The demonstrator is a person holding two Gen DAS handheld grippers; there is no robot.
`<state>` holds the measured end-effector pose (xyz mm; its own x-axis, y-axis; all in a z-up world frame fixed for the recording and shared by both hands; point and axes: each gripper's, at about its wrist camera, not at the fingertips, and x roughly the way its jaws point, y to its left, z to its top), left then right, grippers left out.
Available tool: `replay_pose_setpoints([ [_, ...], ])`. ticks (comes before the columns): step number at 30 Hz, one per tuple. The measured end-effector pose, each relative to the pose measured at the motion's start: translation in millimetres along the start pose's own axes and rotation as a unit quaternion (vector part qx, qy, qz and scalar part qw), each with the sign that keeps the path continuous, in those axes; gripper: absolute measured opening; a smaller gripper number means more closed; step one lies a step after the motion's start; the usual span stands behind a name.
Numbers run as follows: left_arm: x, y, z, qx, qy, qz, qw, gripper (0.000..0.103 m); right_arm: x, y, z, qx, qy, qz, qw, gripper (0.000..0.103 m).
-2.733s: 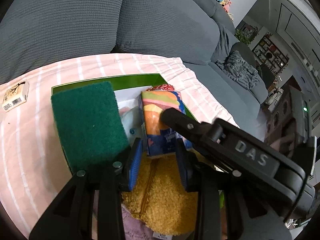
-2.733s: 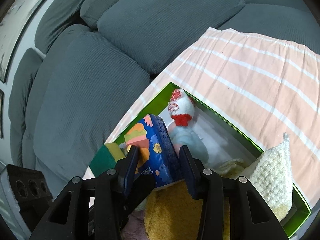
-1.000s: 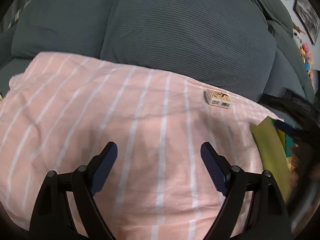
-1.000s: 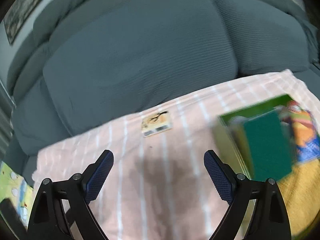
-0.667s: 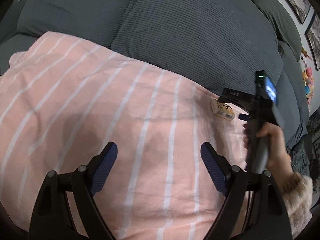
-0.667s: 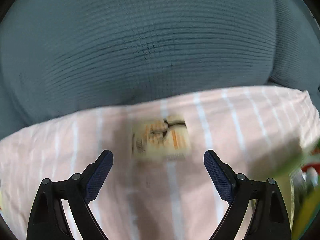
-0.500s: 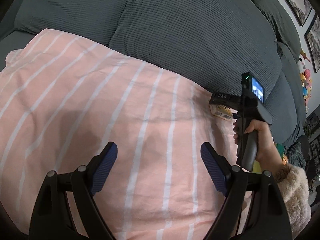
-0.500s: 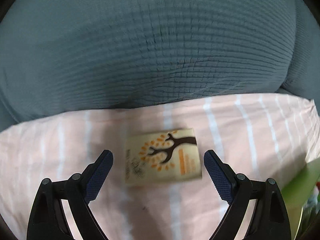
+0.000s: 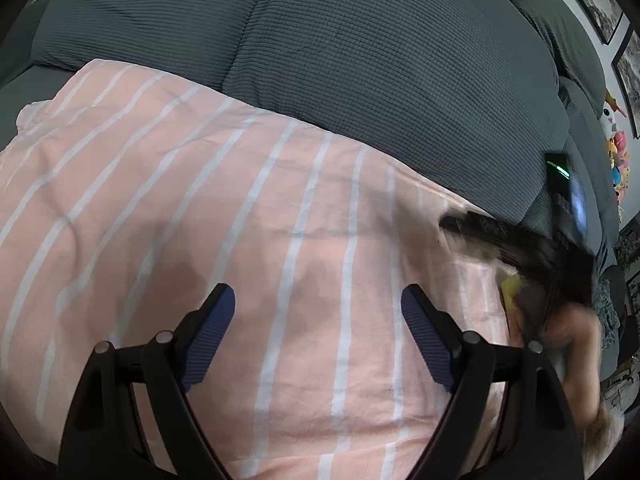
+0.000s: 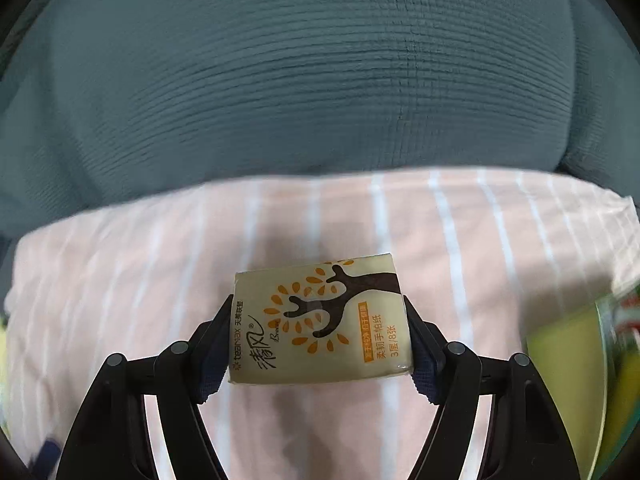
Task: Organize soft objects
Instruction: 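Carry the cream tissue pack into the green box and open the right tool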
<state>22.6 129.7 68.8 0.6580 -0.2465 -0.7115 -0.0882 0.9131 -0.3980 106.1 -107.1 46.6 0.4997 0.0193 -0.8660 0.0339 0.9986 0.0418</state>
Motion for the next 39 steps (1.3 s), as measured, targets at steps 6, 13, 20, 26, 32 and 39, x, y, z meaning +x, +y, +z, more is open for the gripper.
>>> replay_pose_setpoints([
  [6, 0.7, -3.9, -5.4, 0.008, 0.004, 0.005, 0.9999, 0.085, -40.0, 2.3, -77.9, 0.021, 0.037, 0.056, 0.998, 0.075],
  [13, 0.6, -12.0, -16.0, 0.021, 0.01, 0.011, 0.9997, 0.085, -40.0, -1.6, -113.1, 0.015, 0.06, 0.026, 0.998, 0.085],
  [20, 13.4, -30.3, -33.2, 0.053, 0.044, 0.005, 0.9976, 0.085, -62.3, -40.8, -113.7, 0.095, 0.024, 0.094, 0.991, 0.086],
  [26, 26.8, -55.9, -52.7, 0.081, 0.098, -0.053, 0.9905, 0.083, -62.9, -62.1, -105.7, 0.131, 0.004, 0.139, 0.982, 0.073],
  [32, 46.4, -69.4, -66.7, 0.08, 0.141, -0.091, 0.9825, 0.057, -54.0, -57.2, -108.2, 0.132, 0.023, 0.159, 0.978, 0.053],
  [39, 60.2, -77.3, -73.3, 0.065, 0.15, -0.13, 0.9779, 0.039, -30.3, -56.0, -109.7, 0.158, 0.058, 0.175, 0.97, 0.053],
])
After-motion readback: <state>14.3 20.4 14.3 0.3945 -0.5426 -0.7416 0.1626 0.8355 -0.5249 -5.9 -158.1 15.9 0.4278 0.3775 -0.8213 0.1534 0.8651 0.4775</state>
